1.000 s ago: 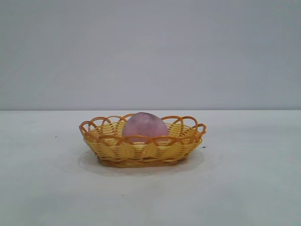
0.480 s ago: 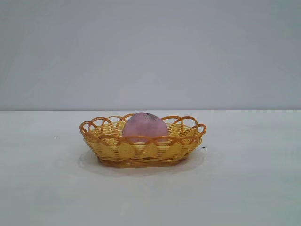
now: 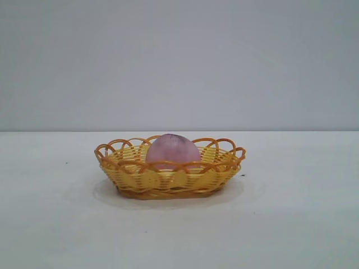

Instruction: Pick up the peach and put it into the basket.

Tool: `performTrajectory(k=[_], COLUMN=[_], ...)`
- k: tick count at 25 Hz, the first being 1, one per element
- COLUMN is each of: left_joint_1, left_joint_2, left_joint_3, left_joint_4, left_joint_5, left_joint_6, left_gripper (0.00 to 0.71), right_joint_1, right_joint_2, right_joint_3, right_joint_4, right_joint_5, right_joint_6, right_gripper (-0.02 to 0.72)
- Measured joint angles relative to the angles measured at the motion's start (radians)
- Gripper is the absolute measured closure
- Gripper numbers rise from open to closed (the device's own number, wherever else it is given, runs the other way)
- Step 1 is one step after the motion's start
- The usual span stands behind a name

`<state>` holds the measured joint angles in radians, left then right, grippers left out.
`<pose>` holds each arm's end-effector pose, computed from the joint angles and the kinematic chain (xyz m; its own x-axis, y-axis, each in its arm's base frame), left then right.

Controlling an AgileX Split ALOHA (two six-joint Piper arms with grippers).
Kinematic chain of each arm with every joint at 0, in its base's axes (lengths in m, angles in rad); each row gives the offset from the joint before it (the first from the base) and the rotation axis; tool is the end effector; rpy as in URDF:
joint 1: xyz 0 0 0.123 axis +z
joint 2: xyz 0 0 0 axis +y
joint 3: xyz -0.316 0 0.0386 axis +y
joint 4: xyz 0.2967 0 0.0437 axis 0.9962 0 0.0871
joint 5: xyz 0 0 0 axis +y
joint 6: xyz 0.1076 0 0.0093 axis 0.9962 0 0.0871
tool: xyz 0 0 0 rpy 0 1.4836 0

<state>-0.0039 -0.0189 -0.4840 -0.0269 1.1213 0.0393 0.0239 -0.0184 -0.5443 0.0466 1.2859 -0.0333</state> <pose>0.0153 -0.0027 0.2821 -0.5056 0.0296 -0.8623 0.0388 0.9992 0.0115 -0.0024 0.0048 0.2869 -0.5923 -0.0343 -0.8050 -0.0718 0.9974 0.0103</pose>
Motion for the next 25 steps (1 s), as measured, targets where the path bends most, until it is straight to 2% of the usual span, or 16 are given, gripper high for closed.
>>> performTrajectory(k=[11, 25], left_joint_1=[0.000, 0.000], left_joint_2=[0.000, 0.000], left_joint_3=[0.000, 0.000], left_joint_4=[0.000, 0.000], left_joint_5=[0.000, 0.000], left_joint_6=[0.000, 0.000], left_gripper=[0.228, 0.228], right_joint_1=[0.000, 0.034], right_joint_2=[0.000, 0.000], right_joint_3=[0.051, 0.055], right_joint_4=[0.008, 0.010], right_joint_5=[-0.129, -0.140], right_joint_6=[0.000, -0.003], right_gripper=[0.255, 0.255])
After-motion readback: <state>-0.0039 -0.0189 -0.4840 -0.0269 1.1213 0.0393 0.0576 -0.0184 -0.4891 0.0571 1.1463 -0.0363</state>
